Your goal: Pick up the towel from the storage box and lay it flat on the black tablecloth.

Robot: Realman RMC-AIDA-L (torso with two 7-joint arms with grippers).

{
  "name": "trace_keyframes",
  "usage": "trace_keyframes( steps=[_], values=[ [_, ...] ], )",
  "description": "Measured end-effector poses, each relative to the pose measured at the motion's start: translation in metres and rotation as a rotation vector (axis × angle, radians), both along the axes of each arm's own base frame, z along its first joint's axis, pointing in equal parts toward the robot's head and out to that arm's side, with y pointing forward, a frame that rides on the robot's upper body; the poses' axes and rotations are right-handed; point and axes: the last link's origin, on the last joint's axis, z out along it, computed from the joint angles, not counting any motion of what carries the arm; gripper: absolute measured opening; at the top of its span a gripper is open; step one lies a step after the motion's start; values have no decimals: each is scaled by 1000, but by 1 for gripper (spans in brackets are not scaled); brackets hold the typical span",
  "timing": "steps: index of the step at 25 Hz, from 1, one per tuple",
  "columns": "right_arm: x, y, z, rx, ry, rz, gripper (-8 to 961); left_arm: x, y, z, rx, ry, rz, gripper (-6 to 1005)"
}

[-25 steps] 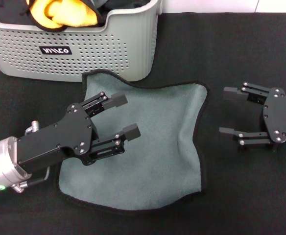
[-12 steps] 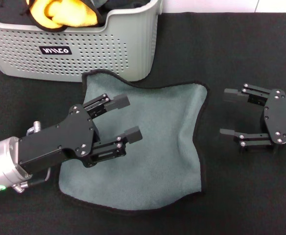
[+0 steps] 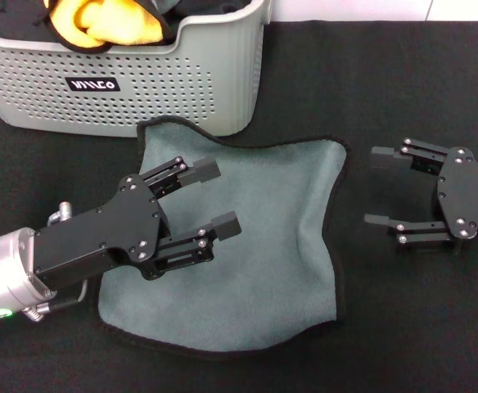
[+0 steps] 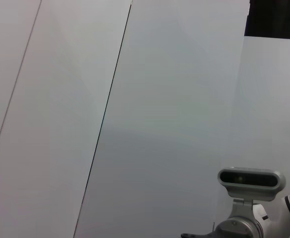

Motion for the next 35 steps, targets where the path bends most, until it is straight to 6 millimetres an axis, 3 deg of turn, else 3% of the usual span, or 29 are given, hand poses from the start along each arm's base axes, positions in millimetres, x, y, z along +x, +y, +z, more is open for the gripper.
trace_keyframes(
  steps=[35],
  values=[
    [-1, 2, -2, -8, -7, -4, 888, 1, 4, -1, -14, 12, -1, 799]
  ],
)
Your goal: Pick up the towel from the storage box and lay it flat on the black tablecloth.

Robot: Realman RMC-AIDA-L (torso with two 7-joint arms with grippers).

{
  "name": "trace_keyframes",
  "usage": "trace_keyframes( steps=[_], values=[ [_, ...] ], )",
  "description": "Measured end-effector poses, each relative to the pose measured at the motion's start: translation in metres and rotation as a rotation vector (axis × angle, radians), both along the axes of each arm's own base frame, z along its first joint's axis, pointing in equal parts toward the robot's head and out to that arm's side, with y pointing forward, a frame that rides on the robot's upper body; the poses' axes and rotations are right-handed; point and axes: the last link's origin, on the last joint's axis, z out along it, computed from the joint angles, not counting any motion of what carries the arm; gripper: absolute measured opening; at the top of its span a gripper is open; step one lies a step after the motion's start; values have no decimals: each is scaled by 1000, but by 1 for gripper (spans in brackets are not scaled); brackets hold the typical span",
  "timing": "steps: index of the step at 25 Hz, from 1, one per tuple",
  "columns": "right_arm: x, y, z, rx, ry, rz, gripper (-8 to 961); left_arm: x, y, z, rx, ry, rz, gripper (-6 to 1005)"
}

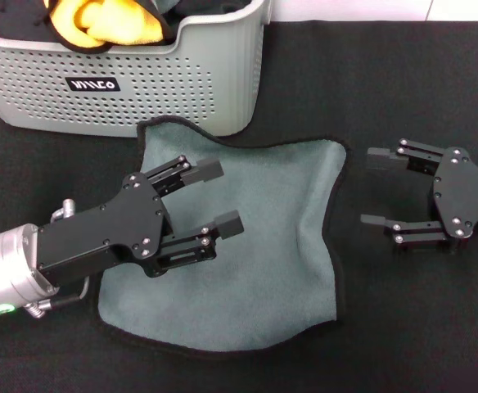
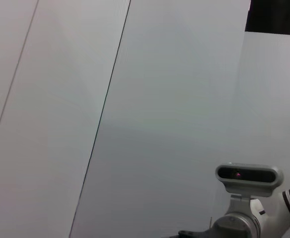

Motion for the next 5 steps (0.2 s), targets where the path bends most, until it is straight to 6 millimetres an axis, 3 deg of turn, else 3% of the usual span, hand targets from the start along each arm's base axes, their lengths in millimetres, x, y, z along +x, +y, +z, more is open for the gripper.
trace_keyframes(
  steps=[5],
  values=[
    [1, -1, 0, -7, 2, -14, 888, 2, 1, 0, -20, 6, -11, 799]
  ],
)
